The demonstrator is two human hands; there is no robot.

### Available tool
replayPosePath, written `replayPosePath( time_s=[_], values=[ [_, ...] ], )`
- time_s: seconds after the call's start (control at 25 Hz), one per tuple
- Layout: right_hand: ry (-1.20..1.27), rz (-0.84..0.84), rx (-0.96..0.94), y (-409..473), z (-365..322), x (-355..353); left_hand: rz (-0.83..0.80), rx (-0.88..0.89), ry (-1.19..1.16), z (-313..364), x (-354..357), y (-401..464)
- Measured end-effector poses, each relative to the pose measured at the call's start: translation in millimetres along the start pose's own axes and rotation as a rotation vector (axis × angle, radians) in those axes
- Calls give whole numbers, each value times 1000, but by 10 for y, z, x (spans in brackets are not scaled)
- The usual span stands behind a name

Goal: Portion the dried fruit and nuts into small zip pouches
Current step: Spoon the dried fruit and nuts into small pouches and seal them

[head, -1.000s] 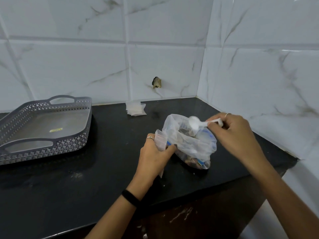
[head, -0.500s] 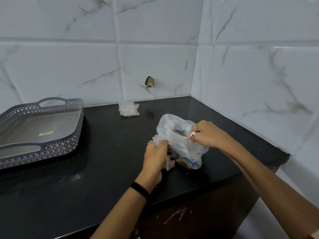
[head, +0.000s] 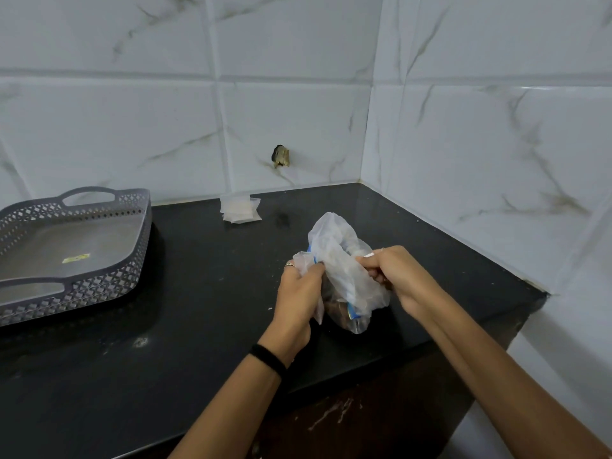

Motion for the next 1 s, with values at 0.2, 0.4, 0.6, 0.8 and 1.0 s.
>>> replayPosePath(
  time_s=[0.2,0.4,0.6,0.8,1.0],
  values=[
    [270,-44,175,-21,171,1,43,-51,-21,-1,-80,-5],
    [369,-49,267,-42,177,3,58,-68,-44,-6,-132,-5],
    [414,-97,290,-78,123,-39,78,-86,-46,-37,-205,44],
    [500,-75,282,-93,108,-103,82,-98,-55,-9,-328,54],
    [443,29,93,-141,-47,-232,234,169,226,227,-467,-127]
  ],
)
Point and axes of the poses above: each hand's wrist, its own y-axis towards the middle knuckle, its own x-axis out of the palm, z = x × y, the point moved 4 cm from there along y, towards the middle knuckle, and after that the axes turned 11 degrees about z, right-handed, at the moved point
